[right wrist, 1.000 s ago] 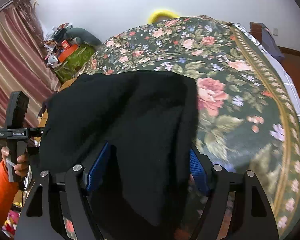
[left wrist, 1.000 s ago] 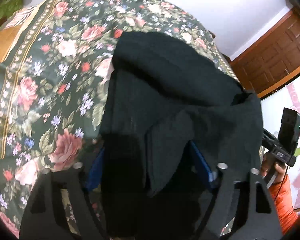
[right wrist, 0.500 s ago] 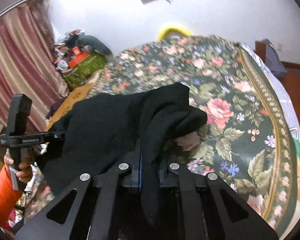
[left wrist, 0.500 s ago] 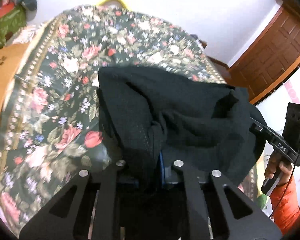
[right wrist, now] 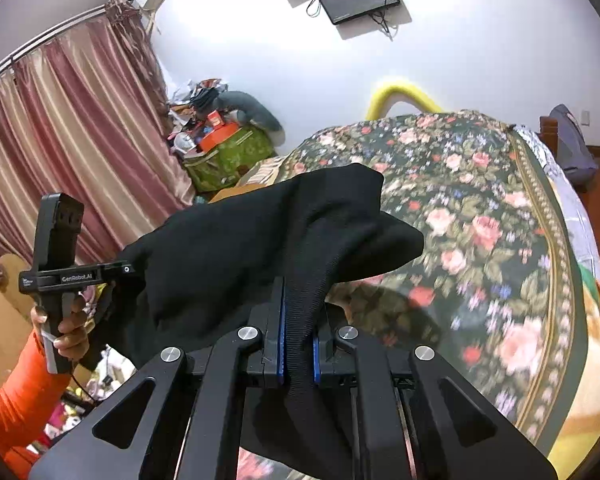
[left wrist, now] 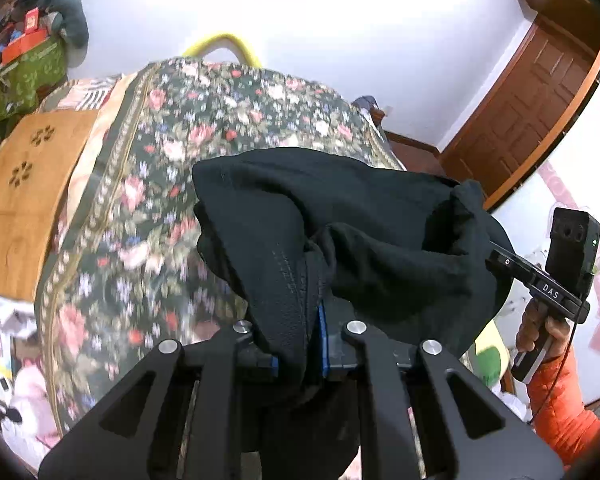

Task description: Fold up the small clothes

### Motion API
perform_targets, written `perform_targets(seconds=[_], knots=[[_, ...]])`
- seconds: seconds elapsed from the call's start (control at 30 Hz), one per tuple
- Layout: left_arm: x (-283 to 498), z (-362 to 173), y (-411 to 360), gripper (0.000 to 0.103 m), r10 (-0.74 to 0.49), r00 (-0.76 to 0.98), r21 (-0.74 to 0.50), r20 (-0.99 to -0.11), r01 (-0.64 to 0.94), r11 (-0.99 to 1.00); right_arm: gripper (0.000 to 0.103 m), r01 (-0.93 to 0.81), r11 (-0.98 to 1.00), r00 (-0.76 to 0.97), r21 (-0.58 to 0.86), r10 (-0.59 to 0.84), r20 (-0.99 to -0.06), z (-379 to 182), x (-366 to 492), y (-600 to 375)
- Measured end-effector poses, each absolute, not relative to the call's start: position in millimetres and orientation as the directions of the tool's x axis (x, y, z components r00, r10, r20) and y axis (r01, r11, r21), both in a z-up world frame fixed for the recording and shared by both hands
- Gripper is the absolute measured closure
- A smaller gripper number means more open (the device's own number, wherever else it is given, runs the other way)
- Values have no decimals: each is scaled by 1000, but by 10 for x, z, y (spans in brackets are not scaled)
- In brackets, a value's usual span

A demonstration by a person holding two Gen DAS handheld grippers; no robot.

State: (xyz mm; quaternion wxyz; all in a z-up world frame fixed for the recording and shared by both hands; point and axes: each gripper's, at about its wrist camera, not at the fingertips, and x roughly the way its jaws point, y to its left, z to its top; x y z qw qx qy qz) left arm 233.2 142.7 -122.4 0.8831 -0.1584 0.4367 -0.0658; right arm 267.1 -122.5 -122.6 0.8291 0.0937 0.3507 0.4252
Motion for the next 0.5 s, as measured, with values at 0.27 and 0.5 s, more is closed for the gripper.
perform_targets(seconds=[0.27,0.5], knots=[[2124,-2054,1435,88,-273,453,-343,-848,-76,936,95,-576,665,314,476,717,-622,-1899,2476,-1207],[2015,-2391,1587,54,-165,460,-249,-872,-127,960,85,-512,719,329,470,669,-666,-2314,2499,-1389]])
